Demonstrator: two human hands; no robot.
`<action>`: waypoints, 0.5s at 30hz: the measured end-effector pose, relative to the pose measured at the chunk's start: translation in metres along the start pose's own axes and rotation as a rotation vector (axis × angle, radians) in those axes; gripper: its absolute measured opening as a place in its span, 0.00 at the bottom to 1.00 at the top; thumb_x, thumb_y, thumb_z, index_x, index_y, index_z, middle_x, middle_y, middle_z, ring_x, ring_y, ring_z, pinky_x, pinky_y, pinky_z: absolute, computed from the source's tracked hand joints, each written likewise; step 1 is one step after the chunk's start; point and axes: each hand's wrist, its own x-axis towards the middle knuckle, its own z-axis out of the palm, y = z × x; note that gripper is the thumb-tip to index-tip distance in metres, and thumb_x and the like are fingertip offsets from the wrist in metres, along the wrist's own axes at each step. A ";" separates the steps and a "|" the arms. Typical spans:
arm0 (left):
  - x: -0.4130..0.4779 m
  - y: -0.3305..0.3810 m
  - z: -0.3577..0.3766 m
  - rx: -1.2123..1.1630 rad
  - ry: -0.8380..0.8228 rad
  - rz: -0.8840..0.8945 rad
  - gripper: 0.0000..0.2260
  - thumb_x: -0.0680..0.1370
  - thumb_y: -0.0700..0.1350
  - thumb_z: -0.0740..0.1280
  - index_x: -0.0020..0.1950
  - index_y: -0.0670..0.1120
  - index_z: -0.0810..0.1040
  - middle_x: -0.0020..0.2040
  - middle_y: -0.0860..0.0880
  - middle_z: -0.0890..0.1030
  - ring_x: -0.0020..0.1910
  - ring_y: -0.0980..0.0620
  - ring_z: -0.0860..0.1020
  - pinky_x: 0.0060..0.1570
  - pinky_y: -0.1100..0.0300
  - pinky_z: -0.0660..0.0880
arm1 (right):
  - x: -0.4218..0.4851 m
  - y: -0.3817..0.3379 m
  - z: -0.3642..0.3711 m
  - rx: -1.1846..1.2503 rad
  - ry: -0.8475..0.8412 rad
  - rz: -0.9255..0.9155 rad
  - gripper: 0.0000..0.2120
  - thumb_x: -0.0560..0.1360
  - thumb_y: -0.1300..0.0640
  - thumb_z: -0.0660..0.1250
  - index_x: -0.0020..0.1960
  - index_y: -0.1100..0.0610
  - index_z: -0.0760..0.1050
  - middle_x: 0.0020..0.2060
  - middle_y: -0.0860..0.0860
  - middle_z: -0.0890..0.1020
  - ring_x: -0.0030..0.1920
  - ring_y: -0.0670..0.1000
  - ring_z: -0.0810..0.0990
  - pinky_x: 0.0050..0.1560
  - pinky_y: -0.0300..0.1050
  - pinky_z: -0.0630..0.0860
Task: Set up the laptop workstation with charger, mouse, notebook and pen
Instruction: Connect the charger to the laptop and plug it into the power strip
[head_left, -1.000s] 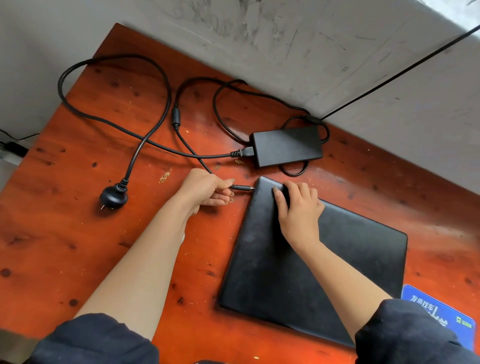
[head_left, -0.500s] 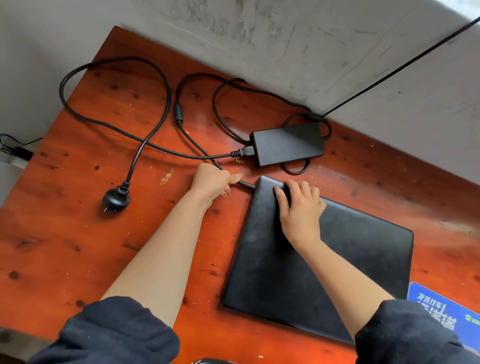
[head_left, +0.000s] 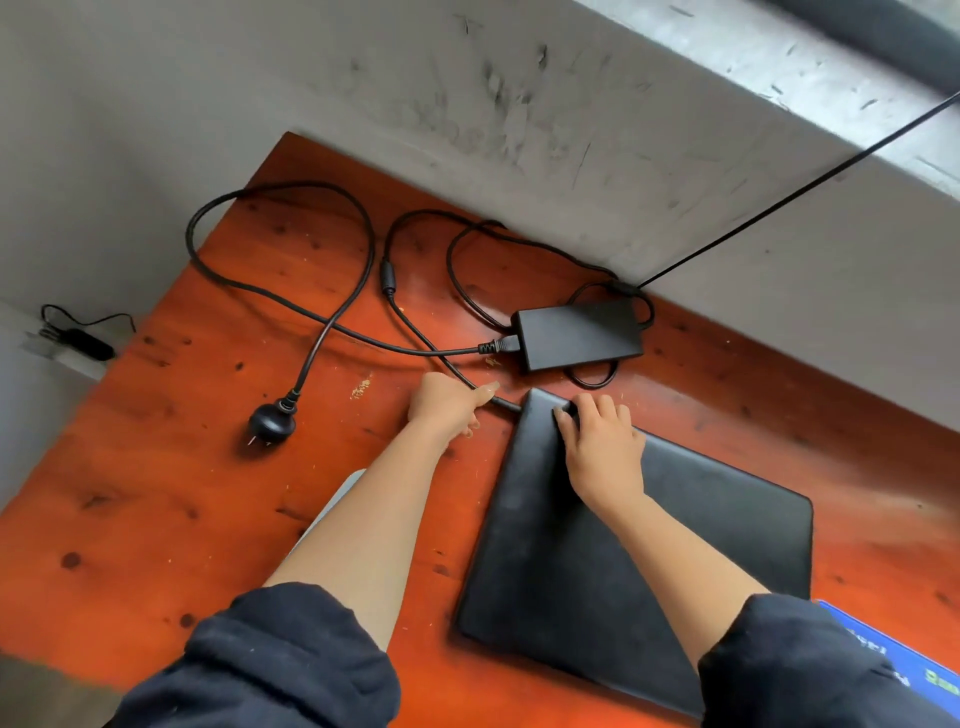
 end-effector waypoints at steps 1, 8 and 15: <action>-0.003 -0.003 -0.001 0.006 -0.007 0.027 0.19 0.74 0.56 0.70 0.35 0.40 0.81 0.18 0.51 0.74 0.12 0.59 0.68 0.18 0.68 0.66 | 0.001 -0.001 -0.003 -0.017 -0.023 0.002 0.15 0.82 0.48 0.53 0.57 0.58 0.71 0.56 0.55 0.75 0.57 0.58 0.69 0.52 0.53 0.66; -0.036 -0.032 -0.026 -0.137 0.150 0.241 0.17 0.75 0.57 0.68 0.37 0.45 0.82 0.27 0.49 0.80 0.26 0.51 0.79 0.38 0.58 0.78 | 0.000 -0.046 -0.023 0.095 0.003 -0.058 0.15 0.79 0.54 0.60 0.63 0.59 0.69 0.60 0.55 0.73 0.62 0.58 0.69 0.57 0.55 0.67; -0.065 -0.107 -0.098 -0.204 0.587 0.298 0.11 0.77 0.50 0.68 0.39 0.46 0.81 0.36 0.50 0.82 0.38 0.50 0.79 0.40 0.56 0.73 | -0.005 -0.159 0.001 0.423 -0.110 -0.315 0.11 0.75 0.57 0.63 0.55 0.61 0.73 0.52 0.57 0.77 0.54 0.58 0.76 0.53 0.49 0.70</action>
